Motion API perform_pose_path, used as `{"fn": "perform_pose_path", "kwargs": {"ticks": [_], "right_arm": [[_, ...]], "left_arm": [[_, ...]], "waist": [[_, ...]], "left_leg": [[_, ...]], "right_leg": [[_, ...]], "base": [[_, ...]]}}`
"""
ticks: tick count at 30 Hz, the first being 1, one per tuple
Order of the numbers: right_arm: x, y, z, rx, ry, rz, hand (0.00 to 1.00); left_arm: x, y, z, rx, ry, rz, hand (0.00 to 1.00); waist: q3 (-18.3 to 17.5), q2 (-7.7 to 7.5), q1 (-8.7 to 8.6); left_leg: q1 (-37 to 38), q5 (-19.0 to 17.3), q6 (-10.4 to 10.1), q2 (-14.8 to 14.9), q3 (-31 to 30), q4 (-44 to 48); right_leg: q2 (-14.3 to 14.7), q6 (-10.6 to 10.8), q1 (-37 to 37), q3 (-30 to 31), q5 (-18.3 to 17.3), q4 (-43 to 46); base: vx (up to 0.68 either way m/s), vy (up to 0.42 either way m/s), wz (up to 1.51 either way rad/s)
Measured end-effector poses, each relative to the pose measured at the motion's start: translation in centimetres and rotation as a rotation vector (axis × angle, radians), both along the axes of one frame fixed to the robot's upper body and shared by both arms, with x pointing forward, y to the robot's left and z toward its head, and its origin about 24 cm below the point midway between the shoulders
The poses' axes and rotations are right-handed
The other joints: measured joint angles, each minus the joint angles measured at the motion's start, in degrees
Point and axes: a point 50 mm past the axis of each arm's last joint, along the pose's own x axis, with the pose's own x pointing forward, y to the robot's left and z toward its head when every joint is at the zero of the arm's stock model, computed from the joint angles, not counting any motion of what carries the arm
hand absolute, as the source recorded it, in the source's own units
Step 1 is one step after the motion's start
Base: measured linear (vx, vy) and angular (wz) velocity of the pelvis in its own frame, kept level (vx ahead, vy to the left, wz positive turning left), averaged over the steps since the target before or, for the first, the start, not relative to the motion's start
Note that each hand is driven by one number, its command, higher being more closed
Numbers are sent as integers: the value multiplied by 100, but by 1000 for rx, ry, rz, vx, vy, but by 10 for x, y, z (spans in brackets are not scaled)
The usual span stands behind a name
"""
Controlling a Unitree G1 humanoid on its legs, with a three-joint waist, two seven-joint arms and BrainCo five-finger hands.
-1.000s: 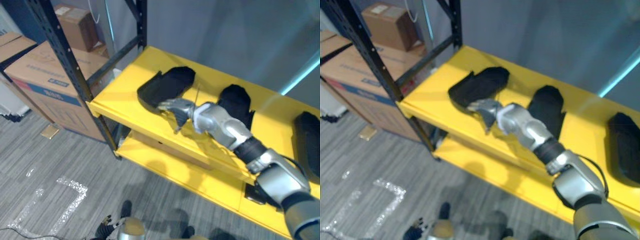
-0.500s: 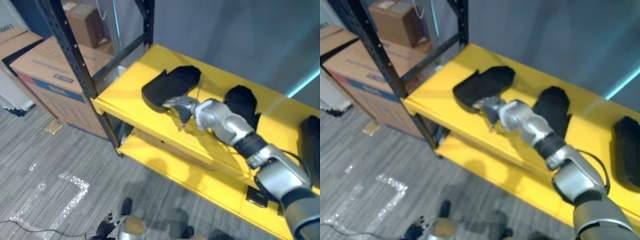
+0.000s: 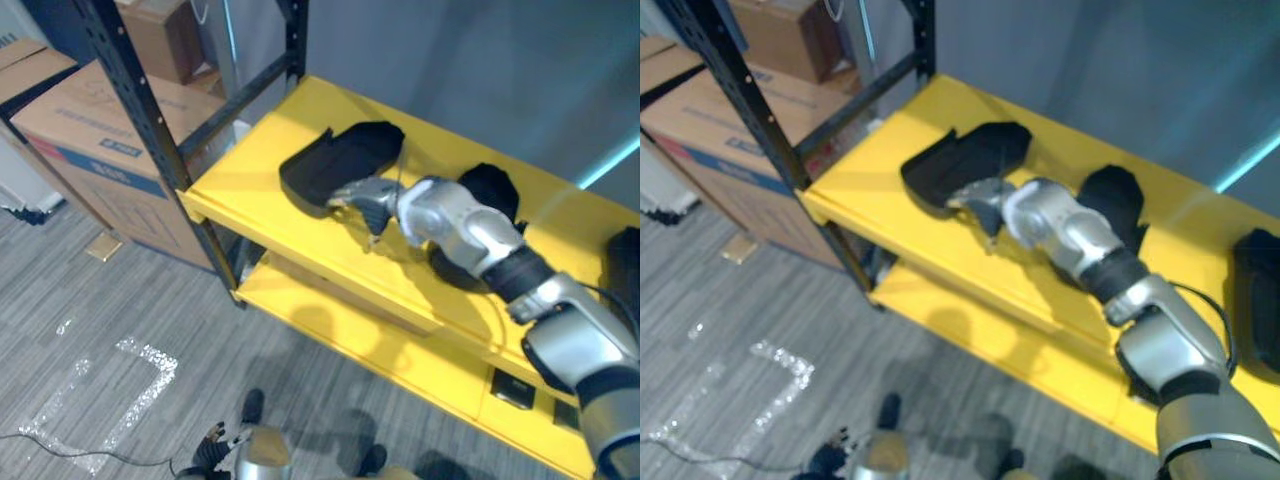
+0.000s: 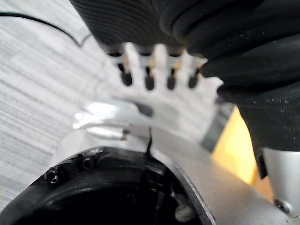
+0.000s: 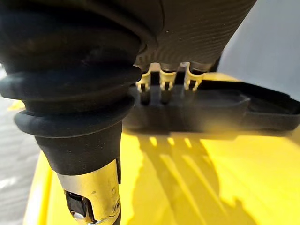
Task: Walk over and take plastic housings, then place them on the shelf
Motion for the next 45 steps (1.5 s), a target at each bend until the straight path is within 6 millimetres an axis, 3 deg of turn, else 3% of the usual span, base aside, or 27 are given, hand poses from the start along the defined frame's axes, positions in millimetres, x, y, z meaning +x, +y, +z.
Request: {"fn": "perform_pose_path", "kwargs": {"ticks": [6, 22, 30, 45], "right_arm": [[-4, 0, 5, -35, 53, 20, 0], [-12, 4, 13, -68, -7, 86, 0], [-12, 3, 10, -118, 40, 67, 0], [-7, -14, -3, -222, 168, 6, 0]], "left_arm": [[1, 4, 1, 8, 3, 3, 0], [1, 5, 2, 11, 14, 6, 0], [0, 8, 2, 22, 18, 5, 0], [-1, 8, 2, 23, 29, -4, 0]], "waist": [[12, -106, -1], [-16, -153, -18], [-91, -268, -22], [-153, -277, -31]], "left_leg": [[8, 0, 0, 8, 52, 0], [33, 2, -2, 29, 84, -4], [36, 5, -5, 28, 86, -4], [61, 11, -11, 28, 93, -5]], "right_leg": [[4, -4, -39, 66, 4, 7], [20, -11, -47, 104, 9, 12], [19, -11, -44, 103, 9, 14], [18, -13, -40, 108, 11, 21]], "base": [[0, -3, -5], [0, 0, 0], [0, 0, 0], [0, 0, 0]]}}
